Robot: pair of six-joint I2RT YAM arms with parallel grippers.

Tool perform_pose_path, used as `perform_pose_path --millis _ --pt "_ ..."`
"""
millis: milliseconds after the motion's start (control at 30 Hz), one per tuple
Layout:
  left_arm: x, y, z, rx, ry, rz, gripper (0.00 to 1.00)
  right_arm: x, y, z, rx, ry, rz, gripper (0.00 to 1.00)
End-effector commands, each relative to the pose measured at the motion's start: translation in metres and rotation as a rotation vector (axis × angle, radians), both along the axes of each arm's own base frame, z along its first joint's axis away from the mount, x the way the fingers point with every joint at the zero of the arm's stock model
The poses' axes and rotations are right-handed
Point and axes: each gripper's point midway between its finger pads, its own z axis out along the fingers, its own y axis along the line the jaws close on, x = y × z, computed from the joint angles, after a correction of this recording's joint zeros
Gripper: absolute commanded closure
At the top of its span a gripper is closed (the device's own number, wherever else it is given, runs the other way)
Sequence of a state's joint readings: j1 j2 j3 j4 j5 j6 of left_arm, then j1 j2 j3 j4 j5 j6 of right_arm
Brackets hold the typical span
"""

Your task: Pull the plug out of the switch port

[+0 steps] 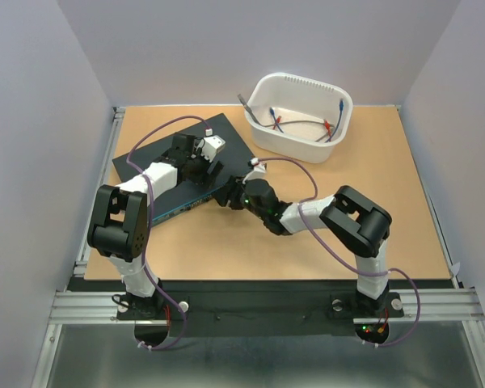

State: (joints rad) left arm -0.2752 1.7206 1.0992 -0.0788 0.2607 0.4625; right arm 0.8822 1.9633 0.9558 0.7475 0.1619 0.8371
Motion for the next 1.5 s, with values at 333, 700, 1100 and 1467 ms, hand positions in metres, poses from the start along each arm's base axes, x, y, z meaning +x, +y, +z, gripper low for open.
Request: perform_pose_path --millis 333,700,1100,1467 --pt "-0.013 0.003 -0.013 0.029 0.048 -0.007 0.07 0.024 -0.006 -0.041 -0.516 -0.118 0.015 0.34" --pt "-0.013 0.003 -0.015 0.028 0.051 -0.008 0.07 0.03 0.005 -0.043 -0.495 -0.162 0.03 0.43" --pt "-0.013 0.001 -0.016 0.027 0.054 -0.014 0.07 0.037 0.013 -0.03 -0.483 -0.192 0.03 0.58" --pt "-0.014 0.002 -0.018 0.03 0.059 -0.013 0.07 0.029 0.004 -0.026 -0.49 -0.19 0.031 1.0"
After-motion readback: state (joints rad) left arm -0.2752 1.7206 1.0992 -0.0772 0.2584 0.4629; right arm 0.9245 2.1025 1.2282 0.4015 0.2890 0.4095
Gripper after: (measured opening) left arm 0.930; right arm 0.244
